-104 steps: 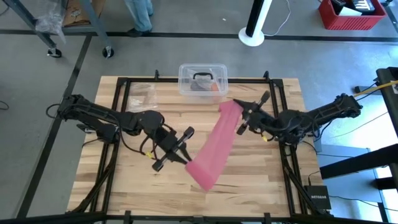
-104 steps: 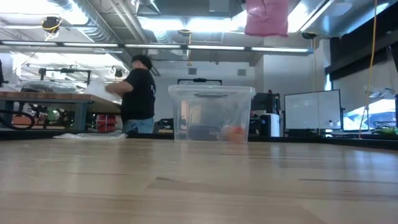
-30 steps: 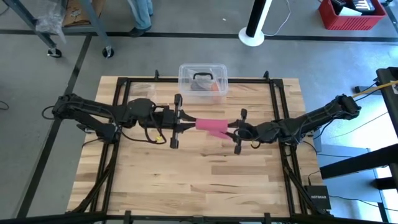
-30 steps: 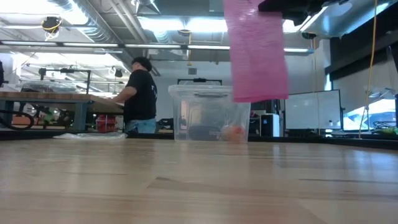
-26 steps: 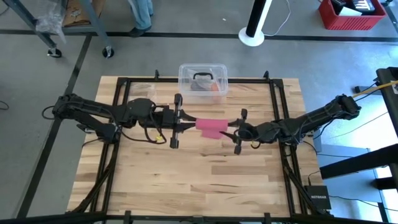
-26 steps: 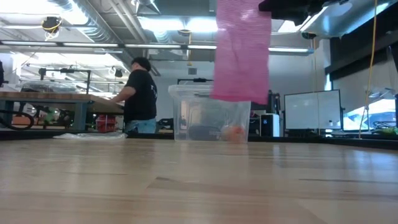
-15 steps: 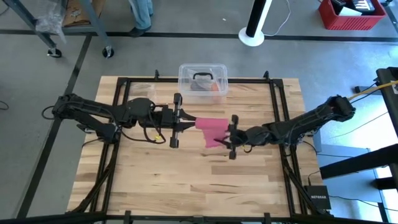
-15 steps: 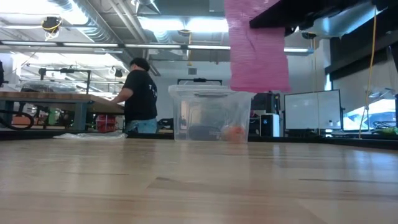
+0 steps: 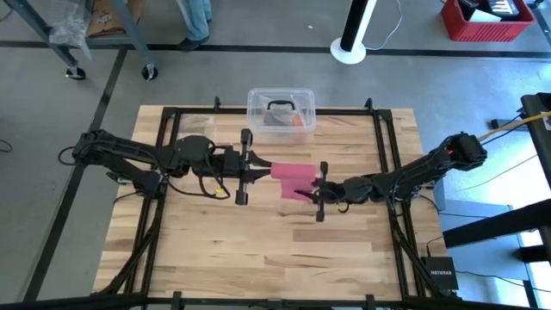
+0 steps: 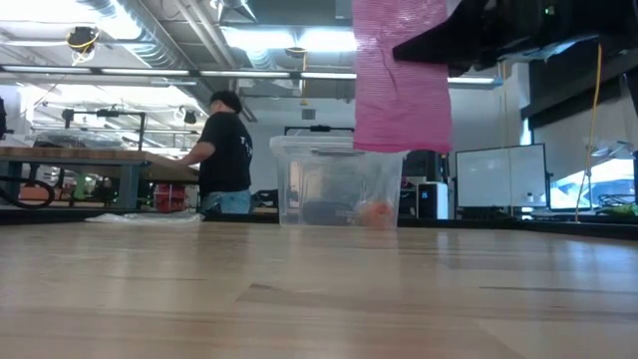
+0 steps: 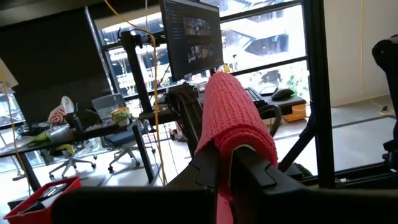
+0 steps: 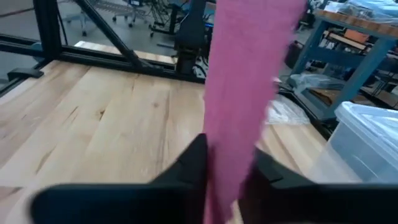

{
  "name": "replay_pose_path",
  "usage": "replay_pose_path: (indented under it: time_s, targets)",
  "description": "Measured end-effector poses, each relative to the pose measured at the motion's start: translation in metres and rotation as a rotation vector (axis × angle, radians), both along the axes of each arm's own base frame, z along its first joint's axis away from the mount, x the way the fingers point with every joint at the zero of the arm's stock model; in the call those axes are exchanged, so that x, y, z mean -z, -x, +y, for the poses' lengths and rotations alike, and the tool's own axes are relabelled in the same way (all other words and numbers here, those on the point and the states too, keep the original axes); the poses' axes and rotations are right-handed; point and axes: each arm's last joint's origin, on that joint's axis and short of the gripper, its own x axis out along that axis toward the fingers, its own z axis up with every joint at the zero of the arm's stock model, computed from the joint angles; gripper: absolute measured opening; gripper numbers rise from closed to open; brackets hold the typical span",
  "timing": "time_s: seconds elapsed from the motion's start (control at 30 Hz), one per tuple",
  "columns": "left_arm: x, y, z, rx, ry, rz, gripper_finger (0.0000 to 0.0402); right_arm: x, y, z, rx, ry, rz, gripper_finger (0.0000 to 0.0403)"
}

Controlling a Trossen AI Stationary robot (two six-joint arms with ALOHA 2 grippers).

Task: Roll bandage
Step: Roll the pink bandage

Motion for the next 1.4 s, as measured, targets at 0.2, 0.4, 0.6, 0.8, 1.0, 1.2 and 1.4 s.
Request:
replay_pose_path:
  time_s: [0.2, 0.4, 0.6, 0.8, 1.0, 1.2, 1.4]
  targets:
    - [-0.002, 0.0, 0.001, -0.011, -0.03, -0.021, 0.0013, -0.005, 0.002, 0.012, -0.052, -0.012, -0.015, 0.0011]
    - [-0.002, 0.0, 0.01, -0.239, -0.136, 0.001, 0.0013, -0.028, 0.008, 0.056, -0.16, 0.016, -0.016, 0.0006]
    - [-0.001, 0.0, 0.02, -0.36, -0.19, 0.022, 0.0013, -0.07, 0.019, 0.099, -0.243, 0.098, -0.031, 0.0004]
    - [0.013, -0.015, 0.021, -0.371, -0.243, 0.073, 0.0013, -0.118, 0.026, 0.126, -0.306, 0.203, -0.085, 0.0003]
    - [0.046, -0.043, 0.012, -0.344, -0.315, 0.183, 0.0013, -0.158, 0.021, 0.136, -0.314, 0.299, -0.112, 0.0002]
    - [0.078, -0.062, -0.013, -0.266, -0.396, 0.272, 0.0013, -0.202, 0.024, 0.129, -0.183, 0.424, -0.15, 0.0002]
    - [0.087, -0.063, -0.042, -0.09, -0.419, 0.258, 0.0013, -0.242, 0.031, 0.108, 0.017, 0.559, -0.146, 0.0001]
